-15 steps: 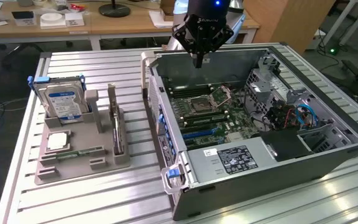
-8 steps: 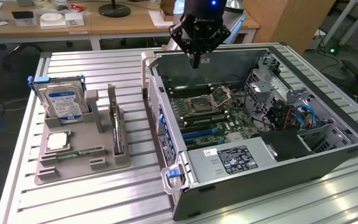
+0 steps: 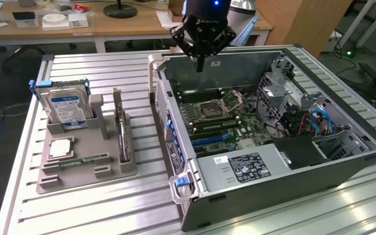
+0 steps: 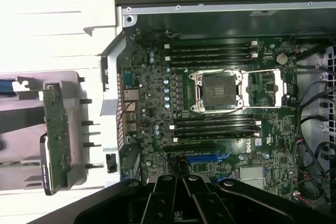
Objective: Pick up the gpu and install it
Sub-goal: 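Reach for the gpu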
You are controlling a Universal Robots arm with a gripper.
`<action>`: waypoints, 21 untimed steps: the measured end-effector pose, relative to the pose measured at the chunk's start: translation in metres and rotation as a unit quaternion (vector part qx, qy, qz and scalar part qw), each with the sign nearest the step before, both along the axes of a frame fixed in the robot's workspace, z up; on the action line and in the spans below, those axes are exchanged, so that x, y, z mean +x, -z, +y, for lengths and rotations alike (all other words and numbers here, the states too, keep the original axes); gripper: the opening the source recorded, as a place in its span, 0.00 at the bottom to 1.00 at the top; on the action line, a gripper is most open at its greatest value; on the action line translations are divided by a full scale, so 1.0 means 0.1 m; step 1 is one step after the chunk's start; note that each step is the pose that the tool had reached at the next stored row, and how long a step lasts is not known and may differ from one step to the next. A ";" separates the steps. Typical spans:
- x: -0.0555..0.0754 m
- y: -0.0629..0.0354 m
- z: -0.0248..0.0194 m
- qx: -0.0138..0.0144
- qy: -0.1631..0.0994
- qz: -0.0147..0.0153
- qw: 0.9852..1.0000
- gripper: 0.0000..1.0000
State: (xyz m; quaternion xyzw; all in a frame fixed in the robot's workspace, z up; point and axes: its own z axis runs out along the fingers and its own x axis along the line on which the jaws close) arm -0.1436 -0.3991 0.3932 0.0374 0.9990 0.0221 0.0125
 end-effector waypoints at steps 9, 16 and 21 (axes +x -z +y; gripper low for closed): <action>-0.12 0.001 -0.002 0.000 0.000 0.000 1.000 0.11; -0.23 0.002 -0.005 0.000 0.000 0.000 1.000 0.11; -0.29 0.003 -0.008 0.000 0.000 0.000 1.000 0.11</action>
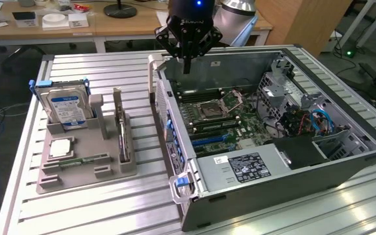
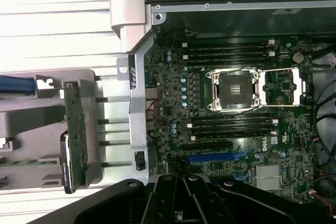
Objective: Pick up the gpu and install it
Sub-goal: 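Reach for the gpu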
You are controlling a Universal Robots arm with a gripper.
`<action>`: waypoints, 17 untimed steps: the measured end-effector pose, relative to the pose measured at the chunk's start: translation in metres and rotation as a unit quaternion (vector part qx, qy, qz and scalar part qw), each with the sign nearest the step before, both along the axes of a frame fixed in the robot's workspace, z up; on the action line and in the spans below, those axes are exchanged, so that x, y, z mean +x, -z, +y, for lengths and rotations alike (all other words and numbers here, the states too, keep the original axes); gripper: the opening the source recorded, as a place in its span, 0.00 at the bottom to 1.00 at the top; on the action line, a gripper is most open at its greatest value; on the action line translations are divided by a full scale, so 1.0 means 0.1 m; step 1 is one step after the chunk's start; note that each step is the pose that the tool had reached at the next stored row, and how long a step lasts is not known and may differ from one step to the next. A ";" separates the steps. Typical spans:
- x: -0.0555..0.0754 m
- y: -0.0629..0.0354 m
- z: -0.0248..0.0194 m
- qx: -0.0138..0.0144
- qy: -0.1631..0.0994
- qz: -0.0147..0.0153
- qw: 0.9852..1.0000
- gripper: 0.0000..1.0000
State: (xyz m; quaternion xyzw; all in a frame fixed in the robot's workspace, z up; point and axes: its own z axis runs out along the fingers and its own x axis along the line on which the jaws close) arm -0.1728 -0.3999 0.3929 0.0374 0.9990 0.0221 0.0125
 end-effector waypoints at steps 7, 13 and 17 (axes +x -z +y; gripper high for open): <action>-0.09 0.001 -0.001 0.000 0.000 0.000 1.000 0.11; -0.17 0.002 -0.003 0.000 0.000 0.000 1.000 0.11; -0.23 0.003 -0.004 0.000 0.000 0.000 1.000 0.11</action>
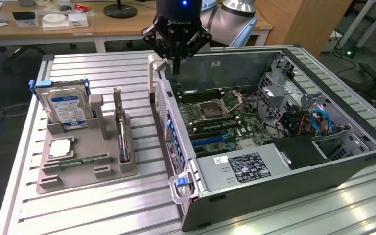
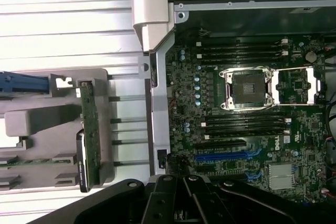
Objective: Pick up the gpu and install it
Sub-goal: 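Reach for the gpu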
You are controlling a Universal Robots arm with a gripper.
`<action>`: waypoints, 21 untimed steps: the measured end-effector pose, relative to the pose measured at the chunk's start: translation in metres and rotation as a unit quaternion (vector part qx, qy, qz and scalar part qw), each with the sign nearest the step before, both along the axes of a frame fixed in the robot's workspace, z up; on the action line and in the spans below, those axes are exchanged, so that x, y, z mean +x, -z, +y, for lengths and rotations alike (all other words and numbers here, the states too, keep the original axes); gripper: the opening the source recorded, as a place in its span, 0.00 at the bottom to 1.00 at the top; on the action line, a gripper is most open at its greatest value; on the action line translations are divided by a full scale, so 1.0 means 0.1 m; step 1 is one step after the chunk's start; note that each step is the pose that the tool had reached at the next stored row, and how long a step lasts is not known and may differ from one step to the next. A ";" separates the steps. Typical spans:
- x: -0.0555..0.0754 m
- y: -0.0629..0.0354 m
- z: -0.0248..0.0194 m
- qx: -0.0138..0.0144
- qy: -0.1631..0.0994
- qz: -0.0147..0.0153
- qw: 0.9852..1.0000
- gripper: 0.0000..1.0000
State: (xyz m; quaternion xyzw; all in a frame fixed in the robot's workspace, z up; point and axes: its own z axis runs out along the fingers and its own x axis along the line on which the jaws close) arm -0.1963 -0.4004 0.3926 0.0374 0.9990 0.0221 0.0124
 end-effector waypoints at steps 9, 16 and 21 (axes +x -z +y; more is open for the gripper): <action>-0.23 0.002 -0.006 0.000 0.000 0.000 1.000 0.11; -0.55 0.005 -0.008 0.000 0.000 0.000 1.000 0.11; -0.78 0.007 -0.009 0.000 0.000 0.000 1.000 0.11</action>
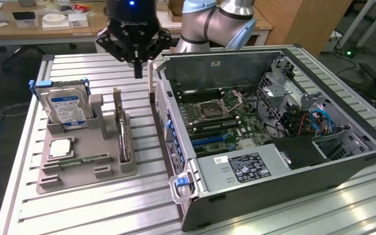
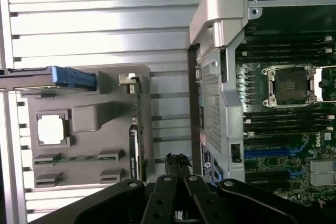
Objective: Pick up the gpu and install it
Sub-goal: 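Reach for the gpu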
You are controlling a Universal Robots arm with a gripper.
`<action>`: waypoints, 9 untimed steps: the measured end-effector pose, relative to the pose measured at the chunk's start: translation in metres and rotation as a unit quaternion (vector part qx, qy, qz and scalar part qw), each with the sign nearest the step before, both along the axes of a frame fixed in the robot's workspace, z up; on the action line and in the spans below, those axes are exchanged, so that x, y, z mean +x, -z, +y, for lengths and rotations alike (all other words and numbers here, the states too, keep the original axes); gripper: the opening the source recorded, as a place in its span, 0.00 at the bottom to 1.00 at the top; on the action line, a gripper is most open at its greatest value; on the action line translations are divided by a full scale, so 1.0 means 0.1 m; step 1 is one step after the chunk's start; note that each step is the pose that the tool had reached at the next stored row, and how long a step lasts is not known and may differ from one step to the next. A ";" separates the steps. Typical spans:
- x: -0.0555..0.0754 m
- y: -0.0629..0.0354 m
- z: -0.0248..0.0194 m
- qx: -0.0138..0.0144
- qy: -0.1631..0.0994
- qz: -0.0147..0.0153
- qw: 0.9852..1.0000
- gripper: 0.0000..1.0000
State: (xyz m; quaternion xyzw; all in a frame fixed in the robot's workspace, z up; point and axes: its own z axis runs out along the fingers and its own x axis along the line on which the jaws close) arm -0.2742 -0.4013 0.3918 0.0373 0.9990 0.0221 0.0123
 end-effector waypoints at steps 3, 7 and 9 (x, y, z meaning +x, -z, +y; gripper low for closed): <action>-0.14 0.002 0.000 0.000 0.000 0.000 1.000 0.11; -0.32 0.004 -0.003 0.000 0.000 0.000 1.000 0.11; -0.41 0.005 -0.003 0.000 0.000 0.000 1.000 0.11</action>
